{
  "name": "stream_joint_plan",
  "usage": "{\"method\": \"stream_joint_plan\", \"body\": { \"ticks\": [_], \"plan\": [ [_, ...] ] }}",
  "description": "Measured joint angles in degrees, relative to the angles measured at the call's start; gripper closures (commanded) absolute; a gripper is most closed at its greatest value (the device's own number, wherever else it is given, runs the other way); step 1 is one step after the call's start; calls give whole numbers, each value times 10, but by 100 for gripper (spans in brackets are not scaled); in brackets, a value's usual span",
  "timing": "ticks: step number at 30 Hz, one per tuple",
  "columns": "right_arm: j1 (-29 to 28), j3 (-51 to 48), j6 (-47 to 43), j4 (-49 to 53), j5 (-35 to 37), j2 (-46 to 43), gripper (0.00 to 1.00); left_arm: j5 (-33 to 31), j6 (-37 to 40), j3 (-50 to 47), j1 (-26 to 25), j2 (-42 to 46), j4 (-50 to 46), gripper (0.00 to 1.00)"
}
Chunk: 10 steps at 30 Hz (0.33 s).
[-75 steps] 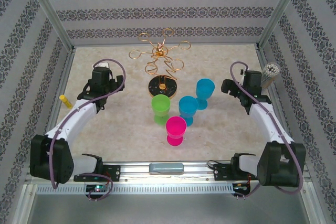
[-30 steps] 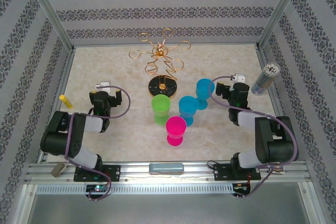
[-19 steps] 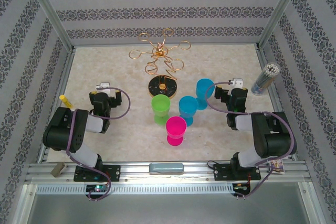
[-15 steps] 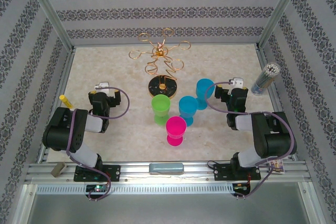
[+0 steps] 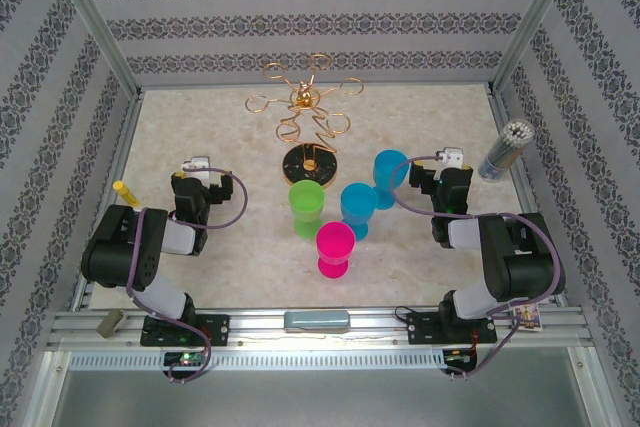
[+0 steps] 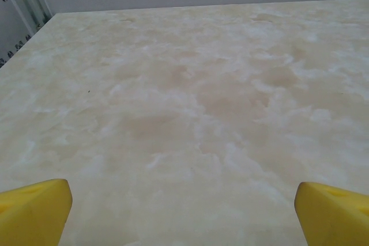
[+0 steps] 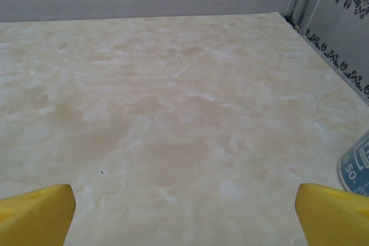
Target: Take the wine glass off the wine glass rack
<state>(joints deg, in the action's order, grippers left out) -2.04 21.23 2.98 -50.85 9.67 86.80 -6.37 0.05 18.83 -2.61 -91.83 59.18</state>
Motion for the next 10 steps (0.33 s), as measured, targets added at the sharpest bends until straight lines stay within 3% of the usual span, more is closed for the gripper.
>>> {"method": "stream_joint_plan", "body": {
  "ticks": [10],
  "plan": [
    [0,0,0,0,0,0,2,-3,-3,13,9,0,-16,0]
  ]
}}
